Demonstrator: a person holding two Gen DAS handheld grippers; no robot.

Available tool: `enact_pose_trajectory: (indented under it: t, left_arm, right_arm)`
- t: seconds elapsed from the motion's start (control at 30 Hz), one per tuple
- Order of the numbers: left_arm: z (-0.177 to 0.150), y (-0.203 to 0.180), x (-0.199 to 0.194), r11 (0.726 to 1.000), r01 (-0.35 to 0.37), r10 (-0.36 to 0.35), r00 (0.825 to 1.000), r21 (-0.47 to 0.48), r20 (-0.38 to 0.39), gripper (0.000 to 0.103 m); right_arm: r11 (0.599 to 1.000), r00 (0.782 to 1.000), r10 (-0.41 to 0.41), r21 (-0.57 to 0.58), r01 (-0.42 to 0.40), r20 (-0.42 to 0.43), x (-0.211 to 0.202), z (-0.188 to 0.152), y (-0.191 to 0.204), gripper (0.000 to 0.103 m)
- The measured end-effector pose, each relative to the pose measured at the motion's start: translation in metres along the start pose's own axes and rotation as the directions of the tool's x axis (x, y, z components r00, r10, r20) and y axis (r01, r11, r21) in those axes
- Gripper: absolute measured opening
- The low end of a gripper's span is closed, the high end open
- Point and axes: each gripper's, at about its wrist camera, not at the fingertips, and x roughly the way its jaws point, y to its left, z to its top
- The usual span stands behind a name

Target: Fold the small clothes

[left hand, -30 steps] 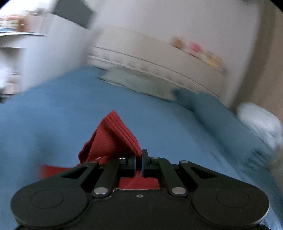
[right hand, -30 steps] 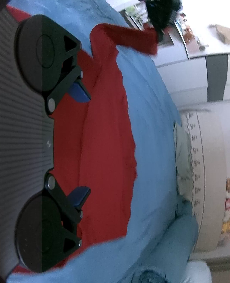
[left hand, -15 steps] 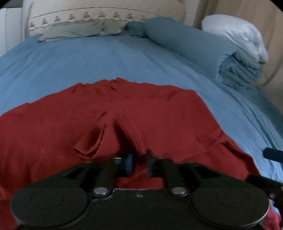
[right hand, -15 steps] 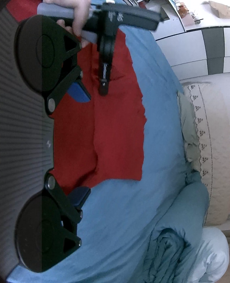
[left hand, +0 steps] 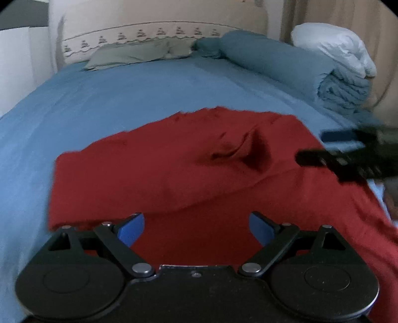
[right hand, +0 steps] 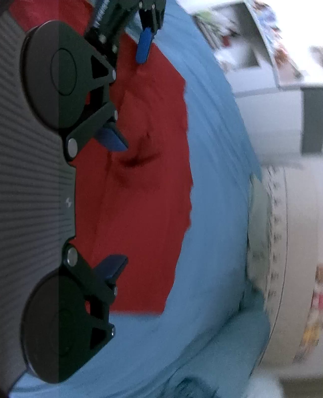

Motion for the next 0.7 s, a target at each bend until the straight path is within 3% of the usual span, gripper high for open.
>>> enact_pose_trajectory:
  t: [0.07, 0.2, 0.37, 0.43, 0.47, 0.53, 0.6, 0.7]
  left_arm:
    - [-0.010, 0.009, 0.002, 1.000, -0.002, 0.002, 1.000, -0.023, -0.006, 0.094]
    - [-0.025, 0.020, 0.002, 0.997, 0.008, -0.007, 1.000, -0.081, 0.013, 0.094]
    - [-0.032, 0.028, 0.010, 0.996, 0.019, -0.018, 1.000, -0.082, 0.013, 0.094]
    - [-0.032, 0.031, 0.012, 0.996, 0.017, -0.016, 1.000, -0.084, 0.021, 0.094]
    - [-0.031, 0.031, 0.013, 0.995, 0.025, -0.023, 0.999, -0.095, 0.025, 0.094]
    - [-0.032, 0.034, 0.014, 0.993, 0.037, -0.034, 0.999, -0.115, 0.033, 0.094]
    - [-0.034, 0.035, 0.014, 0.991, 0.043, -0.039, 0.998, -0.123, 0.039, 0.094]
    - [-0.035, 0.033, 0.015, 0.994, 0.035, -0.031, 0.999, -0.105, 0.037, 0.094]
  right_arm:
    - [0.998, 0.999, 0.001, -0.058, -0.003, -0.040, 0.018, 0.010, 0.013, 0.096]
    - [0.991, 0.992, -0.002, -0.129, -0.015, -0.127, 0.058, 0.026, 0.029, 0.077]
    - [0.983, 0.983, 0.010, -0.177, -0.043, -0.183, 0.091, 0.041, 0.045, 0.069]
    - [0.978, 0.979, 0.020, -0.200, -0.061, -0.204, 0.098, 0.046, 0.052, 0.042]
    - [0.975, 0.975, 0.022, -0.212, -0.071, -0.223, 0.102, 0.048, 0.055, 0.020]
    - [0.974, 0.974, 0.008, -0.217, -0.058, -0.227, 0.104, 0.058, 0.054, 0.021]
    - [0.981, 0.985, -0.010, -0.192, -0.023, -0.170, 0.096, 0.071, 0.046, 0.020]
    - [0.998, 0.997, -0.043, -0.044, 0.040, -0.069, 0.077, 0.093, 0.013, 0.020]
